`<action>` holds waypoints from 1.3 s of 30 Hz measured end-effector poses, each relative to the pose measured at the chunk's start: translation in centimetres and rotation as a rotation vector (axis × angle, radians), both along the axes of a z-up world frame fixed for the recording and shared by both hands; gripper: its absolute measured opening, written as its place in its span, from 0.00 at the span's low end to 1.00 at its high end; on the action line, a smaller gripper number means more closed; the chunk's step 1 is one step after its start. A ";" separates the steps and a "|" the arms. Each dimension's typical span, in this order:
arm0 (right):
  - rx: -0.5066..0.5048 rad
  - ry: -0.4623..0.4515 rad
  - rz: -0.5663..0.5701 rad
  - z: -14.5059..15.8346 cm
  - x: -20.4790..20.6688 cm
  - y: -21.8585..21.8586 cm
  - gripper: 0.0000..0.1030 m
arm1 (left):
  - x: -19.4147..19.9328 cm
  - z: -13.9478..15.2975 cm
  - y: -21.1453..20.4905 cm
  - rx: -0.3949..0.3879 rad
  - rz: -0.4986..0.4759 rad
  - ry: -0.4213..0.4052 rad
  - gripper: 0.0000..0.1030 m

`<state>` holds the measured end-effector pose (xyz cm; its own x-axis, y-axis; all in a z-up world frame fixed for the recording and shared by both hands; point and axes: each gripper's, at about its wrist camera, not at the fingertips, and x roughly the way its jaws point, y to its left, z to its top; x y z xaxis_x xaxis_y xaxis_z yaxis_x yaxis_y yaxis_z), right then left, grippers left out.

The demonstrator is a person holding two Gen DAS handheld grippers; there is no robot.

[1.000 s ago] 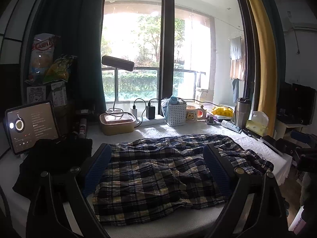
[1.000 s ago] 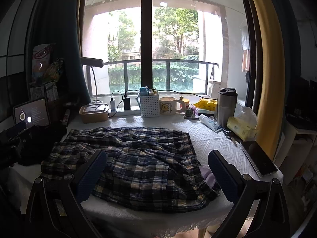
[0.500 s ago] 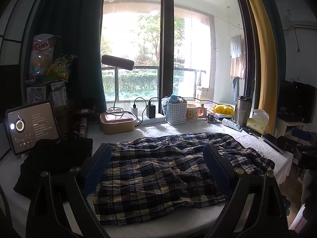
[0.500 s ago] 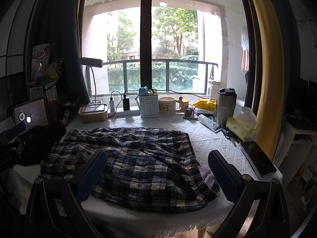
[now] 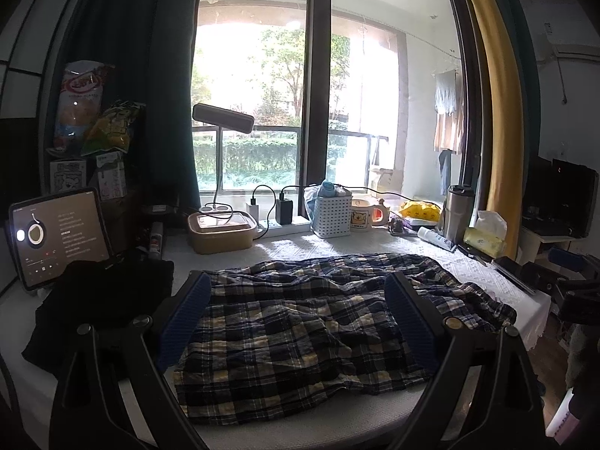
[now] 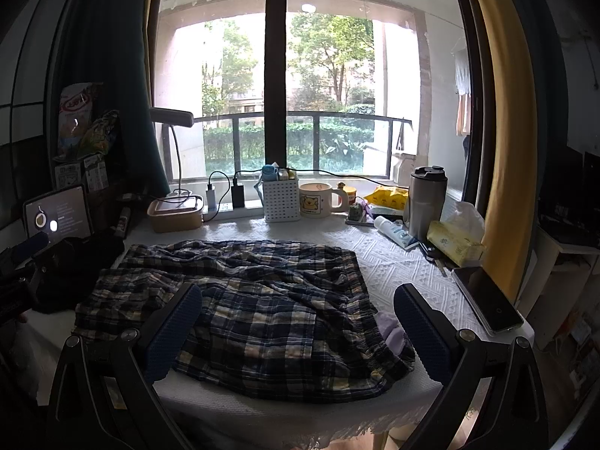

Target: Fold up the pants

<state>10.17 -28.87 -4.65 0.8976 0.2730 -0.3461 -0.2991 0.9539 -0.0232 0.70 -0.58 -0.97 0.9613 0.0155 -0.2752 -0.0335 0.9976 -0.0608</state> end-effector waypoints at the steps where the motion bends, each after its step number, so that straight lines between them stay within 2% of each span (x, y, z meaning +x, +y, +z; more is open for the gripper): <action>1: 0.000 0.001 -0.001 0.0 0.0 0.0 1.00 | 0.0 0.0 0.0 0.001 0.001 0.000 0.90; 30: -0.005 0.005 0.006 -0.1 0.4 0.3 1.00 | 0.1 -0.1 0.1 0.003 0.007 0.005 0.90; 39: -0.035 0.033 0.014 -1.2 2.4 0.2 1.00 | 3.1 -1.5 1.9 -0.012 0.019 0.105 0.90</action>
